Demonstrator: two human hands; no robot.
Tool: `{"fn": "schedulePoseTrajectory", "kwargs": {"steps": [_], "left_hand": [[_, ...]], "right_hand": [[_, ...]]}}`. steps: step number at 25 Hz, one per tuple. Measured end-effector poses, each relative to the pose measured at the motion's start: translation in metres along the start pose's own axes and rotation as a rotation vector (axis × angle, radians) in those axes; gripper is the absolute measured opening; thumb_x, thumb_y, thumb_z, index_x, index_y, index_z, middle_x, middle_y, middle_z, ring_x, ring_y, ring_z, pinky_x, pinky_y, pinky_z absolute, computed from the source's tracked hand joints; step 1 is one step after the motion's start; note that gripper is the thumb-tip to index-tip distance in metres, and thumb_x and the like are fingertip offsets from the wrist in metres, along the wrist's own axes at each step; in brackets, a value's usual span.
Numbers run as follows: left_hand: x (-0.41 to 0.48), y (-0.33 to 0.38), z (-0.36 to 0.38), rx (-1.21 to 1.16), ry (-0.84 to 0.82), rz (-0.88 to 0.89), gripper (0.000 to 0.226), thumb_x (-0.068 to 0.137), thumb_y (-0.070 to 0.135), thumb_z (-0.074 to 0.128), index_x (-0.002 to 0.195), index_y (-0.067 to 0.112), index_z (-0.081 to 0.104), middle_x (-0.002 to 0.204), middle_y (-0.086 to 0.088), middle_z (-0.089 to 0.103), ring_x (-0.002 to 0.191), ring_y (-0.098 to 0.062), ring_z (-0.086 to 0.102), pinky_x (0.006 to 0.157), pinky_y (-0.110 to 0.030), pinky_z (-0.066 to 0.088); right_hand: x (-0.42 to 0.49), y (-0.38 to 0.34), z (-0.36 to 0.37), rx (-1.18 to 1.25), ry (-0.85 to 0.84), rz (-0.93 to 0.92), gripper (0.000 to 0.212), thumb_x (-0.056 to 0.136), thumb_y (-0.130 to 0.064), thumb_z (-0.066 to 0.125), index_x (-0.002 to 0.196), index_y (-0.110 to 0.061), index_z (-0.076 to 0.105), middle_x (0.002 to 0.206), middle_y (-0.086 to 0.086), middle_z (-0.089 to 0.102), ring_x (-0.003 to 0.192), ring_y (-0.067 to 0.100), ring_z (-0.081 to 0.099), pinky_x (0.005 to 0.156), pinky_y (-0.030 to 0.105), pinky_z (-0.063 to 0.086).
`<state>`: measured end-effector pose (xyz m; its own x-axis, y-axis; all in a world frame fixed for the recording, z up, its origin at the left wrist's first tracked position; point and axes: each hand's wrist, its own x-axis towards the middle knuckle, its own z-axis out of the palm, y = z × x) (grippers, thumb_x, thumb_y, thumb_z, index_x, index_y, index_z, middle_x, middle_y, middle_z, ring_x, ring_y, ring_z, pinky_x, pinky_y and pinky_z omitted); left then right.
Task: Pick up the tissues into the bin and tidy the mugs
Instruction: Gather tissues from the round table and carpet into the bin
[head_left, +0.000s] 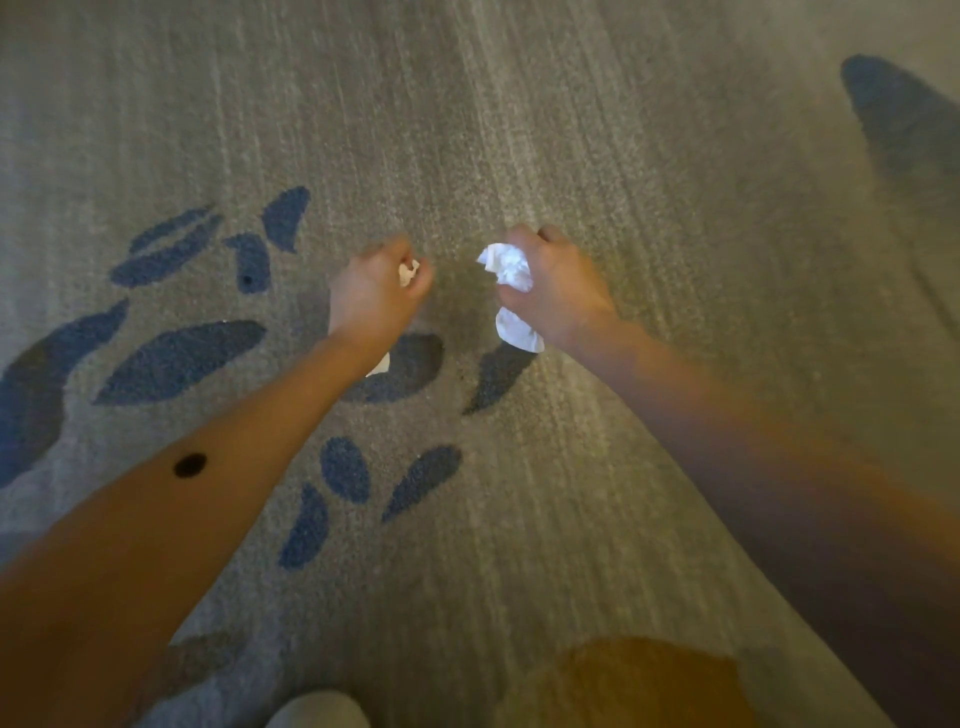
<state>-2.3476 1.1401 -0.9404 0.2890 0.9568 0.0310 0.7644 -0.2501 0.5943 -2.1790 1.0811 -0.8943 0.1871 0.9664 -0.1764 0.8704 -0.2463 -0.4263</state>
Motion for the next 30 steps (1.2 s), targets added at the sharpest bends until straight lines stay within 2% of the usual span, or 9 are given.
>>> {"fn": "schedulePoseTrajectory", "kwargs": {"steps": [5,7,9,12,17,19,23,26,30], "left_hand": [[-0.028,0.106,-0.059,-0.176,-0.146,-0.06,0.008,0.082,0.008,0.054,0.08,0.009,0.046,0.073,-0.01,0.051,0.065,-0.025,0.049,0.056,-0.028,0.033],[-0.045,0.159,-0.096,-0.197,-0.178,-0.042,0.01,0.08,0.004,0.056,0.088,0.004,0.049,0.081,-0.01,0.051,0.069,-0.023,0.047,0.057,-0.026,0.03],[-0.062,0.214,-0.133,-0.218,-0.195,-0.008,0.014,0.077,0.001,0.057,0.09,0.0,0.051,0.09,-0.015,0.051,0.073,-0.024,0.046,0.059,-0.026,0.03],[-0.083,0.305,-0.19,-0.207,-0.274,0.047,0.012,0.078,0.004,0.057,0.089,0.0,0.051,0.093,-0.02,0.055,0.074,-0.031,0.05,0.064,-0.036,0.039],[-0.101,0.474,-0.27,-0.224,-0.409,0.146,0.008,0.078,0.007,0.056,0.085,0.004,0.054,0.091,-0.018,0.06,0.077,-0.029,0.053,0.066,-0.031,0.039],[-0.112,0.543,-0.288,-0.241,-0.458,0.227,0.009,0.077,0.007,0.057,0.084,0.004,0.054,0.091,-0.018,0.06,0.075,-0.027,0.051,0.064,-0.028,0.035],[-0.167,0.674,-0.304,-0.268,-0.584,0.506,0.01,0.075,0.007,0.055,0.083,0.002,0.053,0.088,-0.022,0.059,0.077,-0.032,0.051,0.065,-0.035,0.035],[-0.232,0.76,-0.305,-0.283,-0.664,0.719,0.009,0.076,0.007,0.054,0.083,0.002,0.053,0.086,-0.021,0.058,0.075,-0.032,0.05,0.062,-0.032,0.031],[-0.344,0.868,-0.298,-0.341,-0.787,0.924,0.008,0.077,0.008,0.053,0.083,0.003,0.052,0.085,-0.02,0.056,0.074,-0.029,0.049,0.064,-0.037,0.038]], "right_hand": [[-0.061,-0.004,-0.098,0.099,0.007,0.118,0.035,0.085,-0.017,0.056,0.119,-0.012,0.051,0.115,0.015,0.052,0.092,0.032,0.057,0.066,0.029,0.038],[-0.095,-0.009,-0.152,0.148,-0.009,0.174,0.038,0.084,-0.017,0.057,0.121,-0.013,0.051,0.117,0.016,0.052,0.095,0.035,0.057,0.07,0.033,0.045],[-0.125,-0.016,-0.206,0.167,-0.012,0.195,0.039,0.082,-0.017,0.057,0.121,-0.013,0.051,0.116,0.017,0.052,0.095,0.036,0.057,0.072,0.034,0.046],[-0.165,-0.027,-0.291,0.181,0.035,0.243,0.037,0.082,-0.018,0.058,0.118,-0.012,0.053,0.114,0.016,0.052,0.093,0.036,0.058,0.068,0.029,0.04],[-0.257,-0.026,-0.445,0.185,0.14,0.353,0.038,0.083,-0.02,0.058,0.119,-0.01,0.051,0.112,0.016,0.052,0.09,0.037,0.058,0.07,0.034,0.044],[-0.305,-0.014,-0.5,0.164,0.198,0.418,0.038,0.084,-0.021,0.058,0.12,-0.011,0.05,0.113,0.016,0.052,0.091,0.035,0.057,0.069,0.032,0.042],[-0.416,0.014,-0.595,0.169,0.405,0.621,0.035,0.082,-0.019,0.057,0.116,-0.009,0.052,0.112,0.017,0.054,0.093,0.037,0.055,0.068,0.034,0.04],[-0.506,0.035,-0.645,0.158,0.534,0.752,0.03,0.081,-0.02,0.057,0.107,-0.005,0.052,0.106,0.019,0.055,0.091,0.038,0.054,0.068,0.039,0.042],[-0.653,0.072,-0.699,0.098,0.68,0.94,0.03,0.081,-0.019,0.058,0.105,-0.002,0.053,0.103,0.021,0.054,0.09,0.039,0.053,0.068,0.037,0.037]]}}
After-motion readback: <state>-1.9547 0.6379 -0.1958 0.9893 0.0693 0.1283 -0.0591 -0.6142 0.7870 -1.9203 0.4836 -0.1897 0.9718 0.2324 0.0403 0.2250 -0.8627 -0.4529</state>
